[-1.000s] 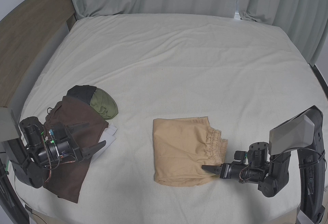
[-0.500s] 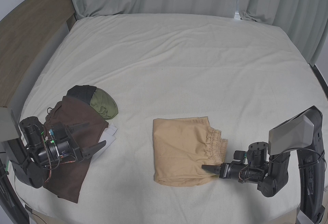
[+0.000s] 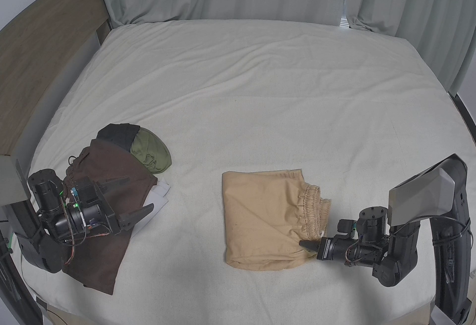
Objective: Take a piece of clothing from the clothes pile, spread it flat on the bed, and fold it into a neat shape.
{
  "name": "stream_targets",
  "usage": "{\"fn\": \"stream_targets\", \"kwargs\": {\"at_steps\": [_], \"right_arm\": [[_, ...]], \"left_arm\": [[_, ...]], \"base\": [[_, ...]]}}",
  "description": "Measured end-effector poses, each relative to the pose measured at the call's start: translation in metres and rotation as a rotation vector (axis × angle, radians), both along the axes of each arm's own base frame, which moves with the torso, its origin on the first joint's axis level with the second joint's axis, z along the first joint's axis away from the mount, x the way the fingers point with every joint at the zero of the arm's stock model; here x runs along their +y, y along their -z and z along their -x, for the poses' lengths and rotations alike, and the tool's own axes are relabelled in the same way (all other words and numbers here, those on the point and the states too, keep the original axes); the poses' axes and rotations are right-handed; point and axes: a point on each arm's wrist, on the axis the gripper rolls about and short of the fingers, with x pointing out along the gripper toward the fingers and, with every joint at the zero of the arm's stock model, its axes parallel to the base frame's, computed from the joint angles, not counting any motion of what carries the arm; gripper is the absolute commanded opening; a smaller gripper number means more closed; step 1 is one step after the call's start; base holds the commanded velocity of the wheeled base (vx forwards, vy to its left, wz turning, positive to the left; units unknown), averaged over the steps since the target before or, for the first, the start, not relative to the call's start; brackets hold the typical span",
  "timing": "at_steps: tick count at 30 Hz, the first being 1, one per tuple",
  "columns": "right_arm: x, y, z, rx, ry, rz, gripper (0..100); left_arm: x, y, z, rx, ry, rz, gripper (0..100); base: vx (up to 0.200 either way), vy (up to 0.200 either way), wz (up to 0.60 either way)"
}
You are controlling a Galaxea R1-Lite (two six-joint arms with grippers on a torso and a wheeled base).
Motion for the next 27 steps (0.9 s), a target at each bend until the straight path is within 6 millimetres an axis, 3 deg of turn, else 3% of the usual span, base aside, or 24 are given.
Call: {"fn": "stream_targets", "kwargs": {"at_steps": [12,27], "right_arm": [[0.005,-0.008,0.003,-0.018,-0.018,-0.011,0],[0.025,-0.054,0.013,-0.116,-0.085,-0.093,0]], "left_arm": [[0.0,0.0,0.0,0.0,0.0,0.0,100],[-0.001,0.001,0.002,0.005,0.002,-0.001,100]], "base": [[0.0,0.0,0.0],[0.0,0.0,0.0]]}}
